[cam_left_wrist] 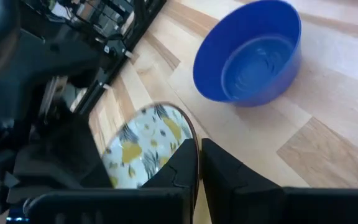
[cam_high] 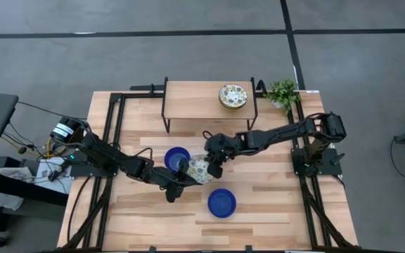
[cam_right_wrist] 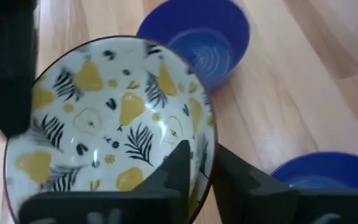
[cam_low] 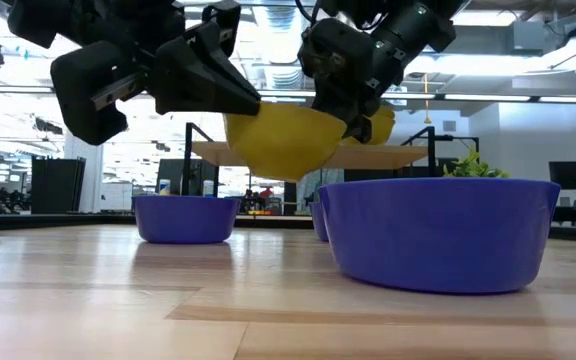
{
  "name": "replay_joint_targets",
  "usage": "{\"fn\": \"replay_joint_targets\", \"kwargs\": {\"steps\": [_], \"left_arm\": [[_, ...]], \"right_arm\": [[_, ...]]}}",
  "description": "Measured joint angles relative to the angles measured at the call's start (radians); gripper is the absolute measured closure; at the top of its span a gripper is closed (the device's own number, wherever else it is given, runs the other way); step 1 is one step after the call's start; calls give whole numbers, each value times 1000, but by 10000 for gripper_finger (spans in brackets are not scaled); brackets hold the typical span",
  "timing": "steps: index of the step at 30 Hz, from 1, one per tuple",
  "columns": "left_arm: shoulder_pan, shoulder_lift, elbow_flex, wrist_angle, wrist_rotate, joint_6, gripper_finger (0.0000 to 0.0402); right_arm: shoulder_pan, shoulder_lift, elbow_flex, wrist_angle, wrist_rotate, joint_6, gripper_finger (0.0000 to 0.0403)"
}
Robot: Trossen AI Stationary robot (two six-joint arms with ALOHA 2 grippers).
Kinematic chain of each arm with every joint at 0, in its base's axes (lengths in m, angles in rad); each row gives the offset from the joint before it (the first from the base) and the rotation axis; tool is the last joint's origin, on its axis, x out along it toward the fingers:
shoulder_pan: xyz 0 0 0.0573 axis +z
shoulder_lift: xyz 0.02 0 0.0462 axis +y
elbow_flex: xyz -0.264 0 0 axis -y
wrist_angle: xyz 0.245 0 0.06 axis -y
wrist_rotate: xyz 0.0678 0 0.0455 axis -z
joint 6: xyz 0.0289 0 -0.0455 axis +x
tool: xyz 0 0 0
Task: Pick & Place Mini bowls
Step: Stack the white patterned bowl on top of the white patterned bowl on the shelf
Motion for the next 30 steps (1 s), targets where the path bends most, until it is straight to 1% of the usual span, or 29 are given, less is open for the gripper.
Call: {"fn": "replay_joint_targets", "kwargs": {"steps": [2,3,6,10,12,13,16,22,26,30], "left_arm": [[0,0,0,3,0,0,386],[0,0,0,0,-1,-1,386],[0,0,0,6,0,-5,386],[0,0,0,7,7,-10,384],[0,-1,-1,6,11,-12,384],[2,-3,-2,7,-4,-12,384],[8,-3,-1,14,-16,-24,384],[21,-4,-1,8,-9,-71,383],[19,-4,-1,8,6,-77,382],[21,-3,-2,-20,-2,-161,367]], "right_arm": [[-4,0,2,7,2,14,388],[-7,0,3,8,-2,15,392],[-13,0,2,-7,-45,15,392],[-14,0,2,-14,-55,8,397],[-14,0,8,-53,-73,-19,401],[-12,1,10,-94,-94,-39,402],[2,7,41,-156,-111,-45,402],[18,2,78,-204,-73,-33,403],[20,2,81,-219,-73,-26,403],[12,2,81,-244,-76,-24,403]]}}
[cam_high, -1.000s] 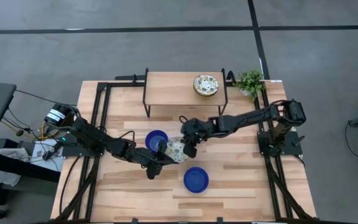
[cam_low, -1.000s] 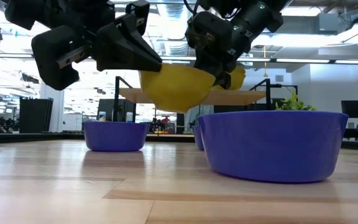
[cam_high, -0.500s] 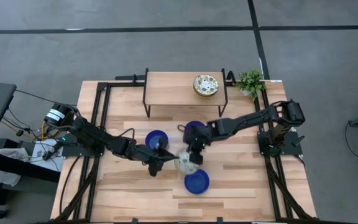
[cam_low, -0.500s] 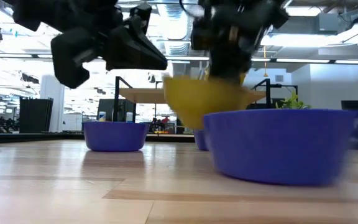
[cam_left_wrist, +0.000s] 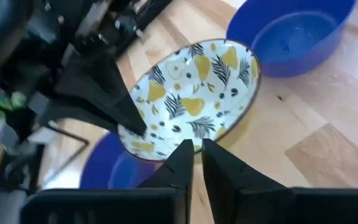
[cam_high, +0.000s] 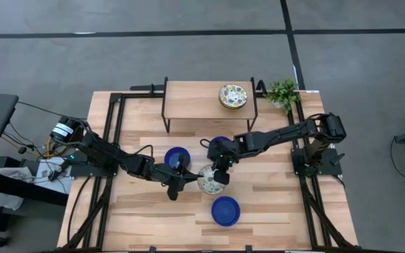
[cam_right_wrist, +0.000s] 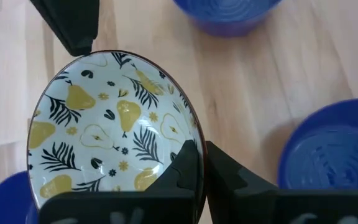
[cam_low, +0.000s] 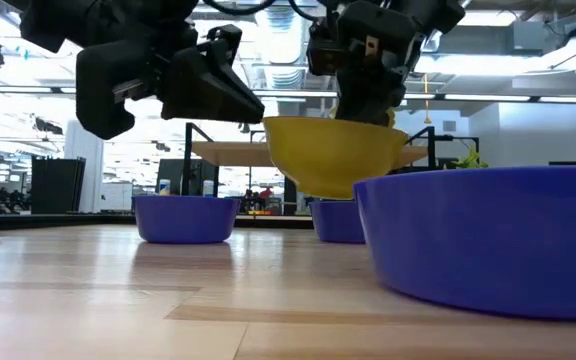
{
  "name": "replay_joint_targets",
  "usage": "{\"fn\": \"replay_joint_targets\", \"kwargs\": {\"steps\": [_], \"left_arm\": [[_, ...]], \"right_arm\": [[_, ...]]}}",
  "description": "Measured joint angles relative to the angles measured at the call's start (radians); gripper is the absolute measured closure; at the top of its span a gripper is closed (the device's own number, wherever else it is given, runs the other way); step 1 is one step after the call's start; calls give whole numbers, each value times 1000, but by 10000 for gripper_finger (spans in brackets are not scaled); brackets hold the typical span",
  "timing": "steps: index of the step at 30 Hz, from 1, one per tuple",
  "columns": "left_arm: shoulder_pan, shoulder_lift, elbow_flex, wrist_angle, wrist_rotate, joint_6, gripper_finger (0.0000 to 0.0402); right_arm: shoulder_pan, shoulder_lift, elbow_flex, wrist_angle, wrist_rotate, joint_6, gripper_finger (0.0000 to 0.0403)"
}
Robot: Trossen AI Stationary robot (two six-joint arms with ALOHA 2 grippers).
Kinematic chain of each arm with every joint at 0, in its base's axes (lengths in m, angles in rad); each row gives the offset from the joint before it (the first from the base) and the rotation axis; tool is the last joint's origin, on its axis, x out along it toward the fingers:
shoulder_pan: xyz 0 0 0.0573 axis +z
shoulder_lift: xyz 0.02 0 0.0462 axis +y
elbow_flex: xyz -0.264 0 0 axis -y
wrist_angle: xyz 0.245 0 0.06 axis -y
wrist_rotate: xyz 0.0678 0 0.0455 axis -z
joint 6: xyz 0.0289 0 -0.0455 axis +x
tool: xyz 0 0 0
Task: Pick & Place Mini bowls
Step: Stack the white patterned bowl on top of the white patterned bowl on the shelf
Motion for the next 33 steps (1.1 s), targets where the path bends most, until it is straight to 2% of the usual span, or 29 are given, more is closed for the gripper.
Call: {"fn": "replay_joint_targets", "kwargs": {"steps": [8,13,19,27,33], "left_arm": [[-7,-20,-1,-40,-147,-96,322],[-28,-98,-1,-129,-153,-157,319],[-44,-217,-2,-257,-153,-241,322],[-43,-372,-87,-268,-153,-331,323],[-27,-469,-149,-266,-152,-349,323]], "right_arm": [[-3,-2,2,0,7,-6,403],[0,-27,2,-20,16,-13,403],[26,-117,2,-48,116,-15,403],[76,-274,2,-82,307,-31,403],[67,-389,2,-88,378,-65,403]]}}
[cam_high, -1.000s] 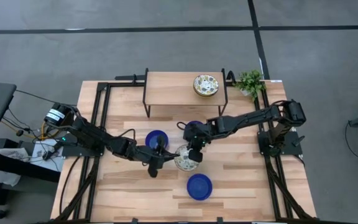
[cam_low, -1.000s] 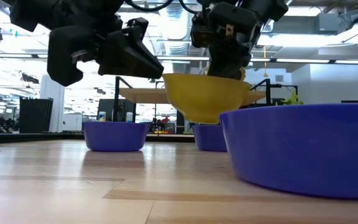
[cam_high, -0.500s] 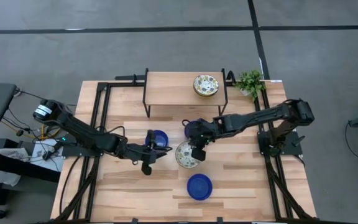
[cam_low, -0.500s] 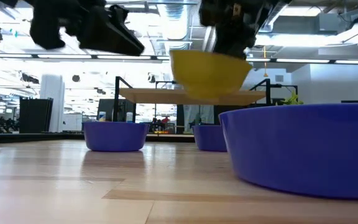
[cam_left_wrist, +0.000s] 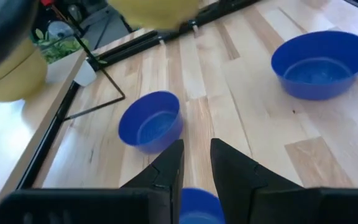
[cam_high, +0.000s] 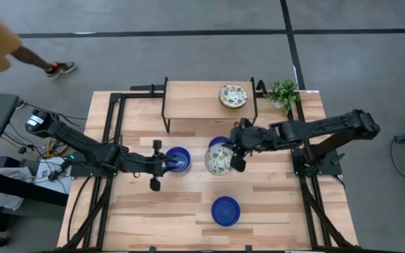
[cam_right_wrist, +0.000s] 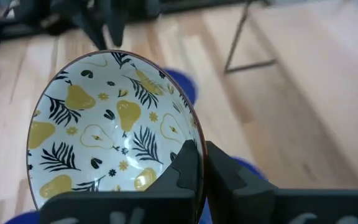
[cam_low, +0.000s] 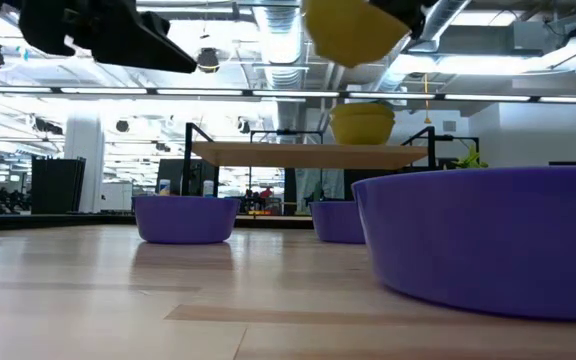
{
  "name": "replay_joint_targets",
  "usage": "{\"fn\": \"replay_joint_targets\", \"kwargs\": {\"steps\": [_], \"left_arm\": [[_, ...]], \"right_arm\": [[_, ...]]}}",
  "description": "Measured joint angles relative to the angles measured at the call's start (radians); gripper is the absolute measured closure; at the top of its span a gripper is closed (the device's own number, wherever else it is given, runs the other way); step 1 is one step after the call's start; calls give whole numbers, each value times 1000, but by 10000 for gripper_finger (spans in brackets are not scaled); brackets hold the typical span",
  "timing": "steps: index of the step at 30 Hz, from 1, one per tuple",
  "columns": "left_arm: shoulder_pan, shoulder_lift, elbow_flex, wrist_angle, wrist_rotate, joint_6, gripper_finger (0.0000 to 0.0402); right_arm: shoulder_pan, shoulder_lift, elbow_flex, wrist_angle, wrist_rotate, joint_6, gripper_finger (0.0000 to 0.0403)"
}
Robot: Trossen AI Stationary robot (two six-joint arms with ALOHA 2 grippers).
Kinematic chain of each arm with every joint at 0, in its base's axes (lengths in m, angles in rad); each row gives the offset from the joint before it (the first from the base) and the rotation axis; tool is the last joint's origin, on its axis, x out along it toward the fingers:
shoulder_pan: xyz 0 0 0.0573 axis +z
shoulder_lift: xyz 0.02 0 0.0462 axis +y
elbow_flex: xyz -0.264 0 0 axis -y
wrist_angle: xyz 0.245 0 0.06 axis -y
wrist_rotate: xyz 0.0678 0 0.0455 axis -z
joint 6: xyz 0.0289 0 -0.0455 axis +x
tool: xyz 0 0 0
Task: Pick & Place Mini bowls
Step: Stack the white patterned bowl on top of the white patterned bowl on the shelf
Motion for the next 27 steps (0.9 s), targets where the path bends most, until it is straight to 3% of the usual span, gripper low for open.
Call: {"fn": "replay_joint_targets", "kwargs": {"steps": [6,15,21,27], "left_arm": [[33,-39,-32,7,-1,-12,323],[75,-41,-59,22,-1,-13,323],[88,-41,-59,27,-1,-30,323],[88,-41,-59,29,-1,-30,323]], "right_arm": [[-87,-100,0,-4,55,-29,403],[-365,-193,0,33,38,-13,403],[-598,-201,0,35,-116,68,403],[-751,-154,0,49,-263,125,403]]}}
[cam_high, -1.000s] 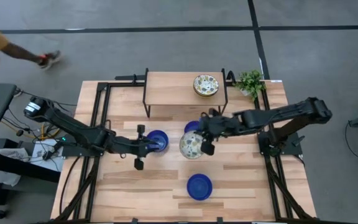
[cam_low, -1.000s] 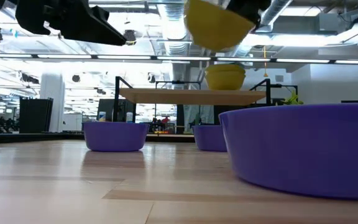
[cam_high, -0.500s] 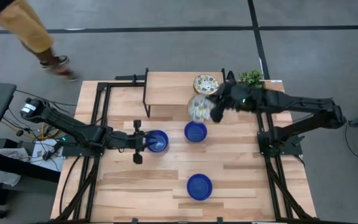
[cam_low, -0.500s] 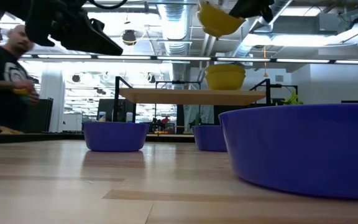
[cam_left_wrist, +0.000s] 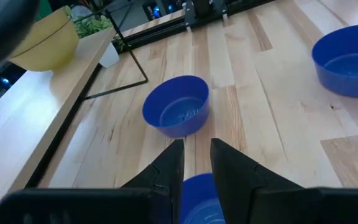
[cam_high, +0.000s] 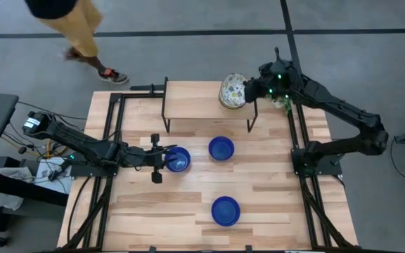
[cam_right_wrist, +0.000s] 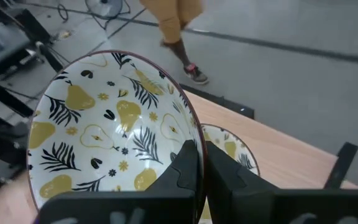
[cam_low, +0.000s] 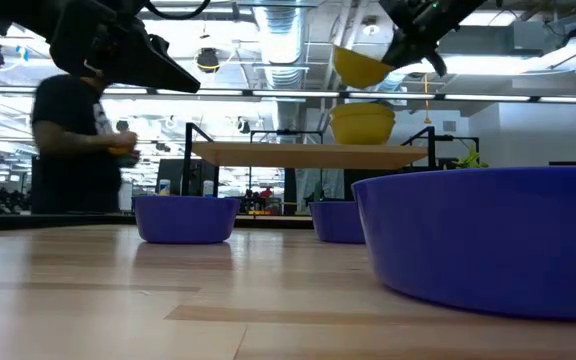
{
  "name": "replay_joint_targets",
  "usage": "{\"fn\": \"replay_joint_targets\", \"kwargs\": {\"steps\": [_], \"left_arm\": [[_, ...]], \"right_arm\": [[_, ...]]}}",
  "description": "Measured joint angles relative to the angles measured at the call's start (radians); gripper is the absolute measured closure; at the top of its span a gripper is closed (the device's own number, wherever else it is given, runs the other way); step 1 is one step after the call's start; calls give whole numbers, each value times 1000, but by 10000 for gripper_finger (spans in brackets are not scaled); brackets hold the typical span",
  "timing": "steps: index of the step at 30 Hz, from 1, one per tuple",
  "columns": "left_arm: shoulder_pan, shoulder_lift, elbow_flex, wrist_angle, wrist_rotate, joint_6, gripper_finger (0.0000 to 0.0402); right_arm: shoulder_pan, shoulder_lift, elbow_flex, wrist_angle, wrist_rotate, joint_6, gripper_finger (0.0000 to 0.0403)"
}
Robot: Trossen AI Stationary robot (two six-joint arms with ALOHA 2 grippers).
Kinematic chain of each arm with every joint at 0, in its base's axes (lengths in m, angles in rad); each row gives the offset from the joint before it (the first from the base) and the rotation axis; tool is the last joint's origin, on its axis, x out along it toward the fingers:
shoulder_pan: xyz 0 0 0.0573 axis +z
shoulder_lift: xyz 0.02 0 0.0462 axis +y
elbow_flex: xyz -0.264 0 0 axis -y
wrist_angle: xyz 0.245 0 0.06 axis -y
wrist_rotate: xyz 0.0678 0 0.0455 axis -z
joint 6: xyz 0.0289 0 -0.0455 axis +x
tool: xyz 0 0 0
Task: Pick & Place Mini bowls
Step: Stack the white patterned bowl on top of the white patterned bowl on the shelf
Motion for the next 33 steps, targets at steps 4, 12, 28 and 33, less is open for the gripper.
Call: {"fn": "replay_joint_targets", "kwargs": {"steps": [4,12,28,33], "left_arm": [[0,0,0,0,0,0,323],[0,0,0,5,0,0,323],[0,0,0,14,0,-7,323],[0,0,0,15,0,-7,323]], "right_arm": [[-57,21,0,16,-74,13,403],[-129,20,0,14,-134,71,403],[-210,159,0,-20,-220,111,403],[-222,169,0,-89,-238,116,403]]}}
